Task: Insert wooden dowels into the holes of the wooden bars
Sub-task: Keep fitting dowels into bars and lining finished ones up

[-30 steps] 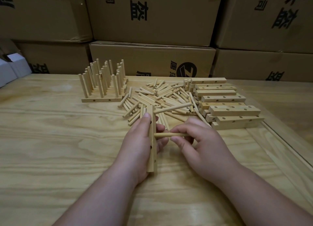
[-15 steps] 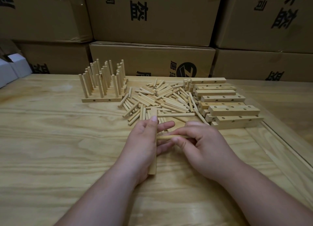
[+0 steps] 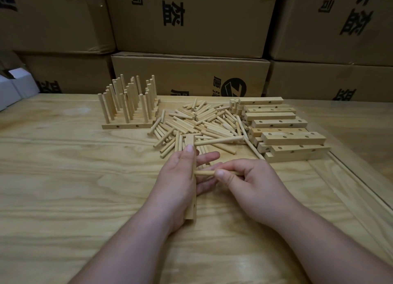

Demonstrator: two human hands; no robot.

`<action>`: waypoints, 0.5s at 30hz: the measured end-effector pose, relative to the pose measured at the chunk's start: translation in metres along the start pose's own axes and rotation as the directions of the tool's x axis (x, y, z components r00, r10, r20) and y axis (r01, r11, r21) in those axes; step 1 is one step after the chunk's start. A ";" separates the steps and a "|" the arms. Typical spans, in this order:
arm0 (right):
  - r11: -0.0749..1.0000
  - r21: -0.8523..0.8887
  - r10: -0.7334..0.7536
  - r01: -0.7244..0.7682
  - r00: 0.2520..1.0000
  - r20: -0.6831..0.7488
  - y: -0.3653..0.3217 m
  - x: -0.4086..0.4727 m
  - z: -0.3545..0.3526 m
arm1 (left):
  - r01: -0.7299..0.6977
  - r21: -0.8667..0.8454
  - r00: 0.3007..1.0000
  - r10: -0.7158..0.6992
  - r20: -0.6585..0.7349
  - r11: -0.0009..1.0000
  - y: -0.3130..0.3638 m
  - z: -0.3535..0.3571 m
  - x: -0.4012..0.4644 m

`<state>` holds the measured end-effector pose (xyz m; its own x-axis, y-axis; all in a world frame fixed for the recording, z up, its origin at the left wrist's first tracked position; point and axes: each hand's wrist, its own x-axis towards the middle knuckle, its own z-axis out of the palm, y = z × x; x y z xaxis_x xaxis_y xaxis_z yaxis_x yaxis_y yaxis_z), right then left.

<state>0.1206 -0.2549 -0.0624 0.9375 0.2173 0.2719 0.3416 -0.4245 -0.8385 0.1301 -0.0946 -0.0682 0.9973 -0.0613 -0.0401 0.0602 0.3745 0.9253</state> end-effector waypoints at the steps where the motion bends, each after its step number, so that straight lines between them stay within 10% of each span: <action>1: 1.000 -0.002 0.009 -0.009 1.000 0.000 0.000 0.000 0.000 | 0.001 -0.005 1.000 -0.001 0.001 1.000 0.000 0.000 0.000; 15: 0.985 0.059 0.159 -0.162 0.986 0.048 0.002 0.004 -0.008 | -0.051 0.127 0.999 0.049 0.019 0.991 -0.005 0.002 -0.002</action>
<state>0.1252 -0.2618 -0.0595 0.9756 0.1888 0.1119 0.1807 -0.4017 -0.8978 0.1279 -0.0984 -0.0719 0.9981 -0.0607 0.0126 0.0034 0.2568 0.9665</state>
